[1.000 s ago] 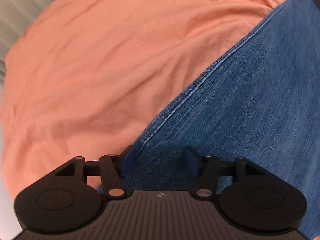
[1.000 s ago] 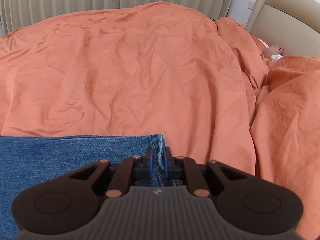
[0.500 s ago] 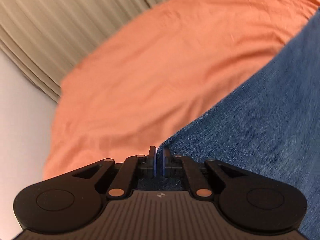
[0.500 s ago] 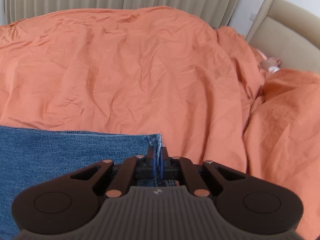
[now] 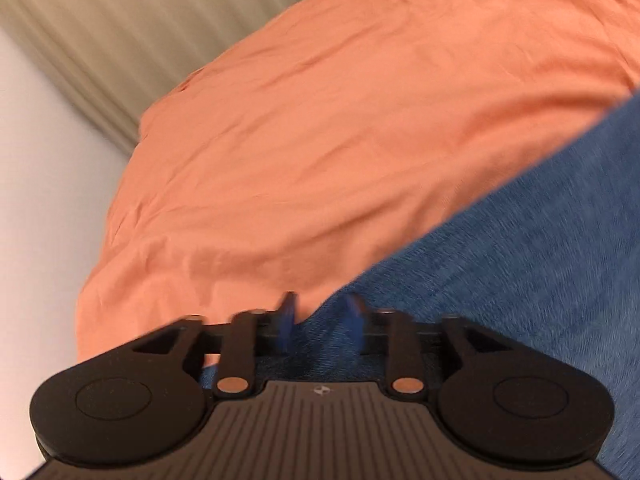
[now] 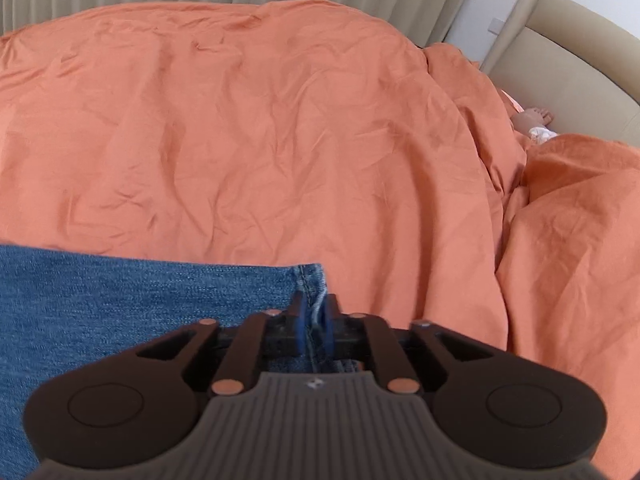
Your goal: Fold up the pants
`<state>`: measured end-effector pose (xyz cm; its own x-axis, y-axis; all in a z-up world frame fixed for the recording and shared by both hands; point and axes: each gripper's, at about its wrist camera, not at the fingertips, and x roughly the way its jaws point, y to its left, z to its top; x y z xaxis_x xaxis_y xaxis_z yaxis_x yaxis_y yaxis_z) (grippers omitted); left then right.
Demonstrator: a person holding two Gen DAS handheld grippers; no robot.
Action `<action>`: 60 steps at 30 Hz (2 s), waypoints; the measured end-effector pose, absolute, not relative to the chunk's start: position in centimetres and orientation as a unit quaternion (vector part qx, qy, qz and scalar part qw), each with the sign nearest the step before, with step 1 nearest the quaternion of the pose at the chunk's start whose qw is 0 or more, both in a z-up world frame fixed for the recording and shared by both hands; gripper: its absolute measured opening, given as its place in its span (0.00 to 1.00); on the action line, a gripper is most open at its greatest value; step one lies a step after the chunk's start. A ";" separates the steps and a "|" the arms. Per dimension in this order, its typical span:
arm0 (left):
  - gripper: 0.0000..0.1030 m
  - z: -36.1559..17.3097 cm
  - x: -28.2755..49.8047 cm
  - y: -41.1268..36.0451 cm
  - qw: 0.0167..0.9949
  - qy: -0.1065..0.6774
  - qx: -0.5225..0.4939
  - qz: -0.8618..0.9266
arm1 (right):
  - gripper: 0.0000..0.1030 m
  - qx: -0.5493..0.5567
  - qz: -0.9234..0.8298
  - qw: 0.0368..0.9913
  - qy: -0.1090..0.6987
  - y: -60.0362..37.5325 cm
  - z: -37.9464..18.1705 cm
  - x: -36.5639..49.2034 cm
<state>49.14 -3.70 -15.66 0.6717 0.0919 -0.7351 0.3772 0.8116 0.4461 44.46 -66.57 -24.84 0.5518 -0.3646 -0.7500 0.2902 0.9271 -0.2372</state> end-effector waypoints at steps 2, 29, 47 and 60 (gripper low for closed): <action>0.58 -14.4 48.6 -3.3 0.871 0.389 0.287 -0.086 | 0.41 -0.018 -0.186 0.886 0.424 -67.3 -24.2 43.6; 0.45 -14.0 41.2 -22.8 0.850 0.381 0.193 -0.308 | 0.17 0.473 -0.142 0.820 0.289 -74.7 -28.7 27.6; 0.15 -20.2 48.2 -33.5 0.843 0.377 0.247 -0.292 | 0.05 0.322 -0.101 0.887 0.316 -73.6 -24.3 28.8; 0.00 -18.3 38.4 -33.1 0.769 0.417 0.308 -0.373 | 0.05 0.277 -0.107 0.899 0.321 -72.4 -22.2 29.6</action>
